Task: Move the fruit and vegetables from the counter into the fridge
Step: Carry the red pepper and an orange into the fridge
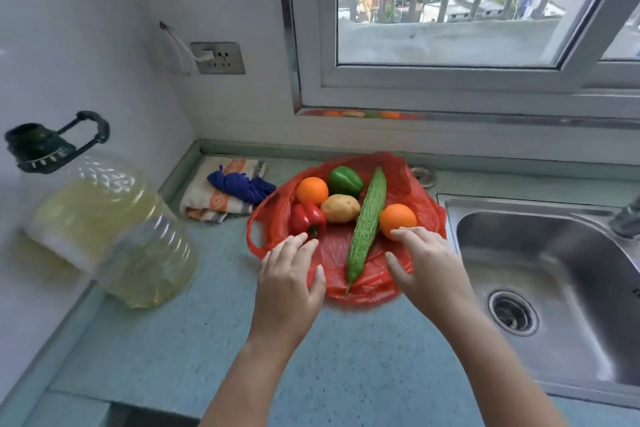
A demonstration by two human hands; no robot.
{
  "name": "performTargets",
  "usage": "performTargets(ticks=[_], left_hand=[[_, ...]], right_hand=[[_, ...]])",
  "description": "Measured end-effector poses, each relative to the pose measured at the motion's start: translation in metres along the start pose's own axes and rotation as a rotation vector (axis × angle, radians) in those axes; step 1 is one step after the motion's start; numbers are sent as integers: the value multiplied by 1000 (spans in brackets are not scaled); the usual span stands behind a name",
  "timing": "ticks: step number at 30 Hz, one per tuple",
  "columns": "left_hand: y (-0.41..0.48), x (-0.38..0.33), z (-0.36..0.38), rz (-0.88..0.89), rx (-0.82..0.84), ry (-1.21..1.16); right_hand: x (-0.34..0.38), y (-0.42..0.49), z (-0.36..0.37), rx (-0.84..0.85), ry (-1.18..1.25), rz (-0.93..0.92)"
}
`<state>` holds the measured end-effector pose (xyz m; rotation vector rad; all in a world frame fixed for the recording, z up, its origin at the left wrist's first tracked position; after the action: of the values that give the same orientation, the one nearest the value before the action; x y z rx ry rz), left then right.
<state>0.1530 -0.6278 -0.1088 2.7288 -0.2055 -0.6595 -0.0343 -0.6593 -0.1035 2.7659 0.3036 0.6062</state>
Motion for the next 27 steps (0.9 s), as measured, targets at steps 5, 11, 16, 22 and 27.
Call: performTargets(ticks=[5,11,16,22,27], left_hand=[[45,24,43,-17,59,27],[79,61,86,-91,124,9],[92,88,120,-160,168,18],[101,110,148,-198,255,6],[107,121,157,-170,285,37]], right_hand=[[-44,44,38,43,14,46],[-85,82,79,140,30,-5],[-106,90,99,171,46,-74],[-123,92,123,249,103,-98],[-131,100,134,297,114,-93]])
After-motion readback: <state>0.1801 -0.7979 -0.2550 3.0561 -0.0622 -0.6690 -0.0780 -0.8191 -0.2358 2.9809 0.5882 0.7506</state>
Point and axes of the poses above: each hand's wrist, its own y-axis towards the middle knuckle, its own z-axis out of the palm, x = y × z, the point moved 9 cm from there along y, towards the middle knuckle, and after that the axes turned 5 degrees about x, right-handed, at the moved point
